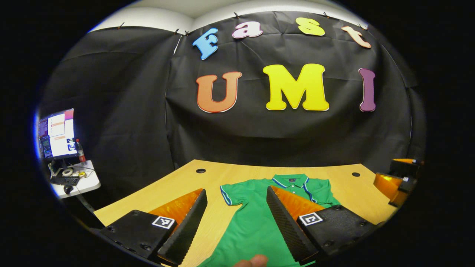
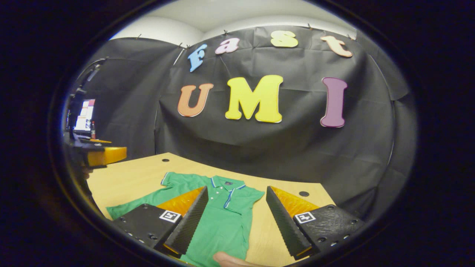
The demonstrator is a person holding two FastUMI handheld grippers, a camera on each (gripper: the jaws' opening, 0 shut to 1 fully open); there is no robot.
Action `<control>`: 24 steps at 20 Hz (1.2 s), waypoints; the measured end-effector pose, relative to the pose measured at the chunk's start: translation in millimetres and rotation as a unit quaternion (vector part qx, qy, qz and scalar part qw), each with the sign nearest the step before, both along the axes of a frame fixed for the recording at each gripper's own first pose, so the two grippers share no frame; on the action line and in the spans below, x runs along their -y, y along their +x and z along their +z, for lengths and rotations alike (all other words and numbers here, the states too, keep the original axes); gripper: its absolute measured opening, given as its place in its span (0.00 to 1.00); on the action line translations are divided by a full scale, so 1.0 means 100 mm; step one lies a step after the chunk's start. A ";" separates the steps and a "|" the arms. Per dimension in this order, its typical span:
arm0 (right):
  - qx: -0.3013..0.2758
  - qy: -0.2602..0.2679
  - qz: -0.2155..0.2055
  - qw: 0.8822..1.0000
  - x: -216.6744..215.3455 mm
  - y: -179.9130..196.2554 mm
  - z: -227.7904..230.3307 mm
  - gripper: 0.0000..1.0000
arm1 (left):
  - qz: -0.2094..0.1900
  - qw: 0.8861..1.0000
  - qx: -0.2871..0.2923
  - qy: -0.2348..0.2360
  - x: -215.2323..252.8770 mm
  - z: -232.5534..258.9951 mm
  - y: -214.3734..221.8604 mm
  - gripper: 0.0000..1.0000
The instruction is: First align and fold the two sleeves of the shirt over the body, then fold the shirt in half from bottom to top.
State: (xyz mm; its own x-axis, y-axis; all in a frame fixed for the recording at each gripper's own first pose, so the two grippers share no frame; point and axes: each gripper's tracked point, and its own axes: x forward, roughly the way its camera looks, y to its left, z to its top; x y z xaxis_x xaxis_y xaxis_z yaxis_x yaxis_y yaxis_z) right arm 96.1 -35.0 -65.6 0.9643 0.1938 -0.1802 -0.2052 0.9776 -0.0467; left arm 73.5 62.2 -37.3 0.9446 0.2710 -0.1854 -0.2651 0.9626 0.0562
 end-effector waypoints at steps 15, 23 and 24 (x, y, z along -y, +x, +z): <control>0.029 0.002 0.035 0.999 0.28 -1.16 -0.22 0.95 | 0.071 0.995 -0.075 -0.009 -0.75 -0.57 1.87 1.00; -0.009 0.039 0.037 0.998 0.38 -1.02 -0.43 0.96 | 0.091 0.980 -0.165 -0.066 -1.07 -1.75 2.13 1.00; -0.010 0.048 0.037 0.998 0.37 -1.00 -0.43 0.95 | 0.094 0.977 -0.172 -0.081 -1.10 -1.85 2.12 1.00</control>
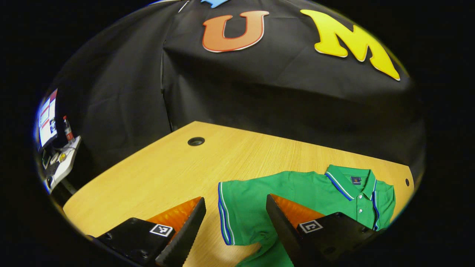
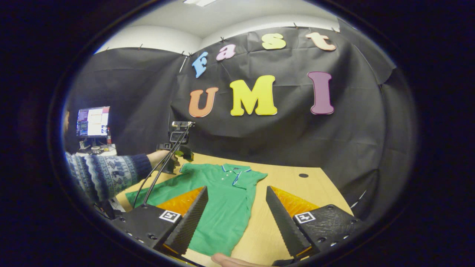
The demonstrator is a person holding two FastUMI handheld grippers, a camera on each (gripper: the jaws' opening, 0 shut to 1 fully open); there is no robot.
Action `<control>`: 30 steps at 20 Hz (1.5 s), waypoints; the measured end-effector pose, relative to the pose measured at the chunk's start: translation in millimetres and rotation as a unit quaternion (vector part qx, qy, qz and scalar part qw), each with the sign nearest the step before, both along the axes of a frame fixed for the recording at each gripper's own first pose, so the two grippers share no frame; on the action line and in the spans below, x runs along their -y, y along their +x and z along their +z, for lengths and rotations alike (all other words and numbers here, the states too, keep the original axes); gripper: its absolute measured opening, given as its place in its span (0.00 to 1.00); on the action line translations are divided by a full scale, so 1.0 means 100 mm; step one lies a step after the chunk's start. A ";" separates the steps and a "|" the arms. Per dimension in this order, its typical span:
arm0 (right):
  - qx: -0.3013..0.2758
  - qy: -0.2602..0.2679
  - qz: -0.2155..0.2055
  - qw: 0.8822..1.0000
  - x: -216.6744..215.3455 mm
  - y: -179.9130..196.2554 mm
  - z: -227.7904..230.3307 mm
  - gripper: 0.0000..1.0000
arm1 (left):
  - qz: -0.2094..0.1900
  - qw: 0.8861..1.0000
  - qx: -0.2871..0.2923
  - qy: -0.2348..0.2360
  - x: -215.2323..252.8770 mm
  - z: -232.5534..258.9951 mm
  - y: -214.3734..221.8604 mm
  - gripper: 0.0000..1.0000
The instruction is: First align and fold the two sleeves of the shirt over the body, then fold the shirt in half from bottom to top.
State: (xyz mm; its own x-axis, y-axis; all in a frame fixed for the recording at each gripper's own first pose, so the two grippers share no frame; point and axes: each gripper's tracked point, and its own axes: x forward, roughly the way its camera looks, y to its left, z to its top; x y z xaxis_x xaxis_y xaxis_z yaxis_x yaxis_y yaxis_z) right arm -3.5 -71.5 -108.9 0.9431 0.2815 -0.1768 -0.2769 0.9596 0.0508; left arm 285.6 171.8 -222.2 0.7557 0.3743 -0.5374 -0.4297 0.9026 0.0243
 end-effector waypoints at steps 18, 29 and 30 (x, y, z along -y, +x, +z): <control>0.017 -0.050 0.013 0.999 -0.18 -0.04 -0.08 0.96 | -0.060 0.998 -0.014 0.002 -0.02 -0.10 0.14 0.07; 0.006 -0.049 -0.005 0.999 -0.07 0.00 -0.18 0.95 | -0.105 0.990 -0.035 0.084 0.53 0.13 0.22 0.08; 0.005 -0.050 -0.006 0.999 -0.05 0.01 -0.20 0.95 | -0.115 0.987 -0.042 0.106 0.57 0.14 0.24 0.08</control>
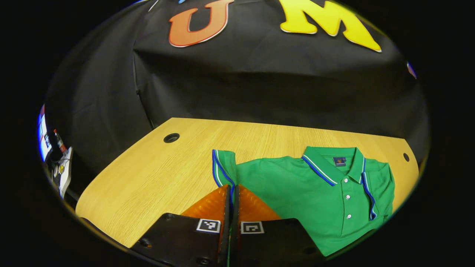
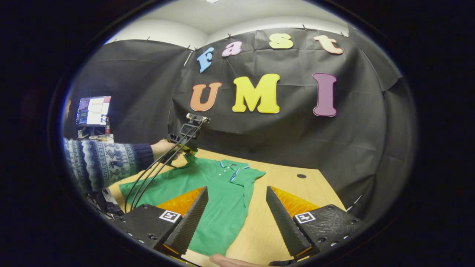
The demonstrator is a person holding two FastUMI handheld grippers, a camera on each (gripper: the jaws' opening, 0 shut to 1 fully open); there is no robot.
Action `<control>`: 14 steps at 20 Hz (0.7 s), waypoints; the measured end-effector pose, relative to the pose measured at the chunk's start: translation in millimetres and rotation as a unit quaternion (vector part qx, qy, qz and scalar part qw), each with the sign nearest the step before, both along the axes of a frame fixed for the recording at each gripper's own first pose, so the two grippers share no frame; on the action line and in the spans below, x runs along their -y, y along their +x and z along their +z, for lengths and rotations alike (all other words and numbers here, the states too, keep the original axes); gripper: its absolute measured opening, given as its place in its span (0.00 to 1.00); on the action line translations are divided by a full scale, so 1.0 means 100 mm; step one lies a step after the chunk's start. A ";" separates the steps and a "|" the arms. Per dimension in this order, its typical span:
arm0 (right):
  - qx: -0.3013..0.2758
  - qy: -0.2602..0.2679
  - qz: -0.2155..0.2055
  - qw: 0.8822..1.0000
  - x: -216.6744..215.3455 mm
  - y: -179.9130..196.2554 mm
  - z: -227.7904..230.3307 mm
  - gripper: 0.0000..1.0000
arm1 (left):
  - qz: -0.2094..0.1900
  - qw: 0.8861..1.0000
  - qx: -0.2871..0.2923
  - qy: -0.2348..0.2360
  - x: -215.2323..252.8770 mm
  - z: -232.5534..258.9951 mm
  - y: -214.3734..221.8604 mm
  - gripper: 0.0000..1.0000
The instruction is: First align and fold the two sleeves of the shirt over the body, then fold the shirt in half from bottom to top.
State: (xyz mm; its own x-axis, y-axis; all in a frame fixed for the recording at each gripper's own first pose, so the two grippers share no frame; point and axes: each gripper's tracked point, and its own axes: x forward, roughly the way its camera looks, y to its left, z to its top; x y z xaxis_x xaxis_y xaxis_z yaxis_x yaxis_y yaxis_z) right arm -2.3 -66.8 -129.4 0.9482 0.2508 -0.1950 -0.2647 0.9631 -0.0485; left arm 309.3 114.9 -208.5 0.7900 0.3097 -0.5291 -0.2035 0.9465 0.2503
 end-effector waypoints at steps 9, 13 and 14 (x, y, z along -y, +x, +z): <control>-0.016 -0.003 -0.007 1.000 0.02 0.03 -0.14 0.95 | -0.107 0.993 0.047 0.030 0.84 0.21 0.08 0.52; -0.016 -0.001 -0.011 1.000 0.04 0.04 -0.15 0.95 | -0.103 0.992 0.065 0.032 0.86 0.40 0.00 1.00; -0.016 -0.001 -0.012 1.000 0.04 0.04 -0.15 0.96 | -0.102 0.992 0.068 0.025 0.87 0.43 -0.04 1.00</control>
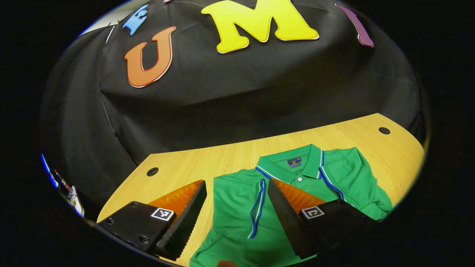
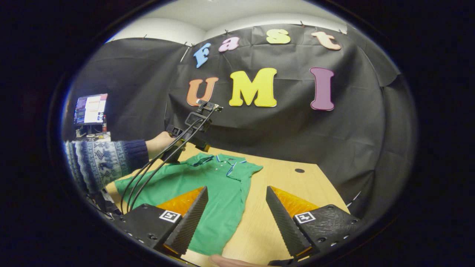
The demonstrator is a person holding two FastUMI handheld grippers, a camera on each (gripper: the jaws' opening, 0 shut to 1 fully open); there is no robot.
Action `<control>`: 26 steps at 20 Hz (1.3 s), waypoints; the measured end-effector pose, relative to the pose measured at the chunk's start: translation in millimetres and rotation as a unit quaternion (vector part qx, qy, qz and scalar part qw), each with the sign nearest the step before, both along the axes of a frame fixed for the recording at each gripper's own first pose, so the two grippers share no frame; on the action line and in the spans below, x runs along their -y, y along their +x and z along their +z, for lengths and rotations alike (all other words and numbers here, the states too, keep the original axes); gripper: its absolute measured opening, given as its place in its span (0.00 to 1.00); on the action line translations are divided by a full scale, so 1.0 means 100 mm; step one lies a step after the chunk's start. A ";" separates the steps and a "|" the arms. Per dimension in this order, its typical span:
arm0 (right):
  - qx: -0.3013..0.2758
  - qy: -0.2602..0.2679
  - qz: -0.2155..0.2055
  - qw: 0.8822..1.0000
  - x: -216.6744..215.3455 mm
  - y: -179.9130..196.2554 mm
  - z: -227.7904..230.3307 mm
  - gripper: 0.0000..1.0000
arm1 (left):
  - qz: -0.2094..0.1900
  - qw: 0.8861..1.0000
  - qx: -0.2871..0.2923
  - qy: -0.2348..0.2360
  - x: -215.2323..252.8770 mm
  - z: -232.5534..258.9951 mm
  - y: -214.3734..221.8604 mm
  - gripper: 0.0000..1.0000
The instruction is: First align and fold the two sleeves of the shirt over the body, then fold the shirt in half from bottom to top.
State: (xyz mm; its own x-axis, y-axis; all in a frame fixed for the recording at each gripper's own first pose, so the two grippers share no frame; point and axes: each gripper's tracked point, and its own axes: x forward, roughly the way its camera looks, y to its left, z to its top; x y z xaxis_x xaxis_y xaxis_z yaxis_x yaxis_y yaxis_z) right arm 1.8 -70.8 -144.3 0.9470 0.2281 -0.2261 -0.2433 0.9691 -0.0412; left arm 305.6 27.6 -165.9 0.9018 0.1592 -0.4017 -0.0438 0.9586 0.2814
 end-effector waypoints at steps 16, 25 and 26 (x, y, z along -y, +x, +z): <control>0.011 -0.012 -0.013 1.000 -0.20 -0.16 0.11 0.95 | 0.002 0.995 0.095 -0.019 -0.17 1.36 -1.50 1.00; 0.040 0.012 -0.087 0.995 -0.06 -0.21 0.33 0.96 | -0.013 0.991 0.126 -0.050 -0.20 1.05 -2.78 1.00; 0.037 0.015 -0.090 0.995 -0.07 -0.23 0.33 0.94 | -0.017 0.991 0.124 -0.054 -0.16 0.98 -2.87 1.00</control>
State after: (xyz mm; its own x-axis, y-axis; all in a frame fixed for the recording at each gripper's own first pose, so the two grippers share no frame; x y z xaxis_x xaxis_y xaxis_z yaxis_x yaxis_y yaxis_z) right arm -21.5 -63.6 -111.8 0.9868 0.0594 -0.1503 -0.0635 0.9977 -0.0221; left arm 18.2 43.7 -67.5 0.9789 0.0954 -0.1808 -0.0662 0.9846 0.1616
